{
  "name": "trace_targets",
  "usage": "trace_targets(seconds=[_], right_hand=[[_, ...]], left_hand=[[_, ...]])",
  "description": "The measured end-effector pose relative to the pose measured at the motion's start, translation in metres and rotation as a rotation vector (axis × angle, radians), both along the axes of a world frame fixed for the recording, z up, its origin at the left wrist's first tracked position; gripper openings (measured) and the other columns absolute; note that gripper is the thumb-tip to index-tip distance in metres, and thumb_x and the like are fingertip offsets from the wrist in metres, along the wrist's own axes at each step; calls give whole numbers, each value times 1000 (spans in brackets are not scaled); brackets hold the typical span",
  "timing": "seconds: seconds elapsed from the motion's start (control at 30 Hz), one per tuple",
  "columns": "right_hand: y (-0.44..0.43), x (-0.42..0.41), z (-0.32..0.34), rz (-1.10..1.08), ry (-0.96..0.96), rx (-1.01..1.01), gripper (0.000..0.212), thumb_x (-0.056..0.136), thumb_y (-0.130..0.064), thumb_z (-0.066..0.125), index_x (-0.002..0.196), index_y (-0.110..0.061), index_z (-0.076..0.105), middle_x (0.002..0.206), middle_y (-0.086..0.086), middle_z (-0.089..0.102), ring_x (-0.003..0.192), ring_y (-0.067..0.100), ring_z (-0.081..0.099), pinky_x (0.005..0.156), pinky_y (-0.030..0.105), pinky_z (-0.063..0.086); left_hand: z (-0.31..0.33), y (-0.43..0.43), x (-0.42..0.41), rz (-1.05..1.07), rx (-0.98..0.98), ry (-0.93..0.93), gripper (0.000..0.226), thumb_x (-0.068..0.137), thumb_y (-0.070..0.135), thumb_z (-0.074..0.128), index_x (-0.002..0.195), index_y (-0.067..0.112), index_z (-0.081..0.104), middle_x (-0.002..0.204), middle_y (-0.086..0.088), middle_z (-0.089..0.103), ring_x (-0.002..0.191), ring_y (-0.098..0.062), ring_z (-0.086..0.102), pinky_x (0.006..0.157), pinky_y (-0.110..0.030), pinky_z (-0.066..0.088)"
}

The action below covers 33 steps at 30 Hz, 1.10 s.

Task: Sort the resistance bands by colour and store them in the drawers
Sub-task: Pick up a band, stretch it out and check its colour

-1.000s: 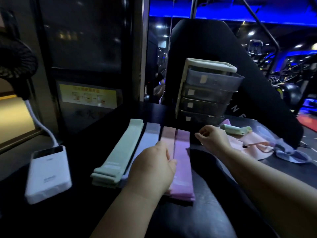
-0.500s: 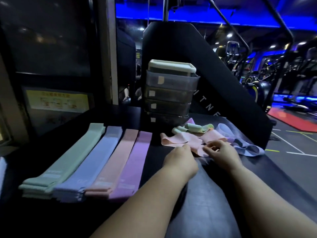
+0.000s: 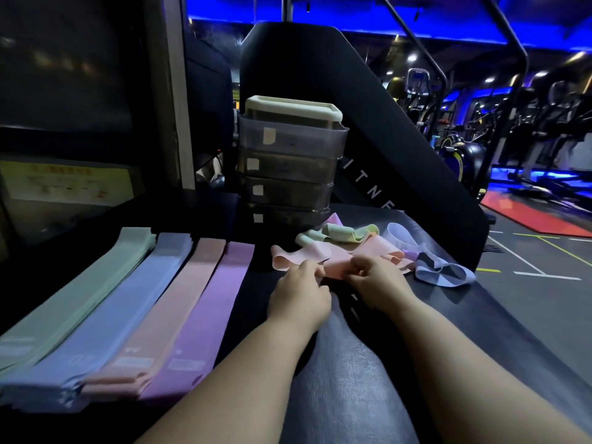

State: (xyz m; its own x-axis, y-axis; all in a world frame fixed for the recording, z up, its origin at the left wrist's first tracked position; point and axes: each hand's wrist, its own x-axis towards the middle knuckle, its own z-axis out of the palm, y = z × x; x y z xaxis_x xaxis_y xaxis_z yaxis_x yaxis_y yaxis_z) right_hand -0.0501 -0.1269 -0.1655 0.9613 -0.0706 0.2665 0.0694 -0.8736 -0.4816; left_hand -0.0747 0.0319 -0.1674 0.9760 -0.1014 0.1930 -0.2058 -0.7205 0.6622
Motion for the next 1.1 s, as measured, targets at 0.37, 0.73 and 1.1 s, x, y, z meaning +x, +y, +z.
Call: trace_targets(seconds=[0.37, 0.73, 1.1], right_hand=[[5, -35, 18, 348, 131, 417, 15, 82, -29, 75, 85, -15, 72, 76, 2, 69, 73, 20, 65, 82, 41, 54], [-32, -29, 27, -10, -21, 543, 8, 89, -18, 68, 84, -14, 72, 73, 1, 72, 63, 7, 61, 58, 16, 43], [-19, -29, 18, -148, 248, -73, 41, 79, -60, 67, 65, -22, 58, 63, -9, 58, 62, 5, 52, 55, 24, 36]], left_hand=[[-10, 5, 4, -60, -152, -101, 35, 91, 17, 52, 123, 27, 63, 125, -2, 57, 111, -27, 54, 94, -38, 47], [-2, 12, -22, -198, -43, 38, 13, 85, 26, 54, 76, 34, 59, 89, 5, 67, 91, -21, 62, 79, -29, 50], [-5, 9, -29, -371, -67, 195, 28, 74, 63, 65, 83, 36, 66, 77, 15, 65, 74, -7, 62, 73, -28, 53]])
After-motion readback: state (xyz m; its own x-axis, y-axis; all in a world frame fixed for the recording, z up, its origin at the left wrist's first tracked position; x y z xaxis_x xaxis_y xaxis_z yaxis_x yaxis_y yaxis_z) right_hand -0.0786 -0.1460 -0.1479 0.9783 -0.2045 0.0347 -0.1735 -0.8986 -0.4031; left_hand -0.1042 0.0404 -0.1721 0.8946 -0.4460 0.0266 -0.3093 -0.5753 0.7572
